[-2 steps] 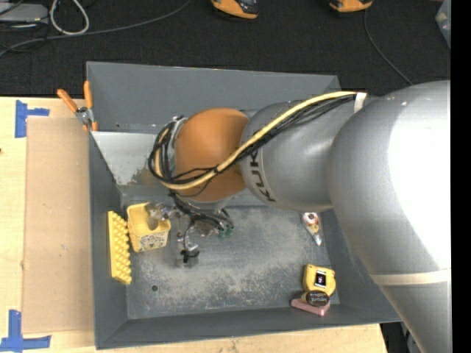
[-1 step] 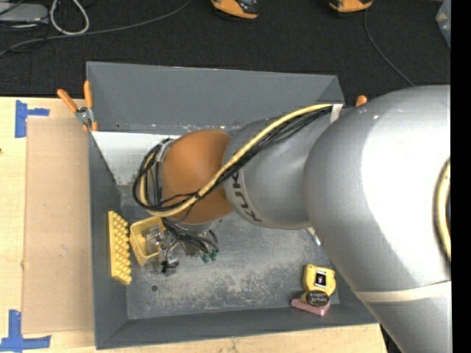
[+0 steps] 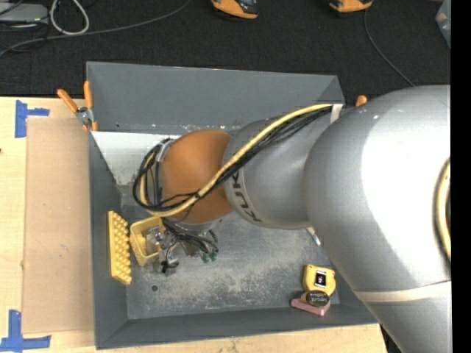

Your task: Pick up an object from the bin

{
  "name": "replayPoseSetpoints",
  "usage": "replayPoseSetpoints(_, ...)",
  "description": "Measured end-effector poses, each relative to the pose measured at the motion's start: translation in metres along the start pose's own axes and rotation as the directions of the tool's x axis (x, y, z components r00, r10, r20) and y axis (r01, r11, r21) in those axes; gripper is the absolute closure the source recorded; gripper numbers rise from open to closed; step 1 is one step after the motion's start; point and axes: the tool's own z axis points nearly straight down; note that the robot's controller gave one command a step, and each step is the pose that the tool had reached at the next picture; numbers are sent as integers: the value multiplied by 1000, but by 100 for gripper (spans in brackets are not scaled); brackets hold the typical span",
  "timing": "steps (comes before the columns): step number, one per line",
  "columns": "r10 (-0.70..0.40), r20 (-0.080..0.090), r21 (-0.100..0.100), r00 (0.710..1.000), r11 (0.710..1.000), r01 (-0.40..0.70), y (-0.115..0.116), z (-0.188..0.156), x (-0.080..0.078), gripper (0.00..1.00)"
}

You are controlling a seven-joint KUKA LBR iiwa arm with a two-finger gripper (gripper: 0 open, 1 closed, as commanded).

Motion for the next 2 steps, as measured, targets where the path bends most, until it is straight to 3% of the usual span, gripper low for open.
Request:
replayPoseSetpoints(1,-178,3,1,984,984,178,1,0,18,100)
replayPoseSetpoints(2,-127,2,-1,992,992,127,1,-1,37,100)
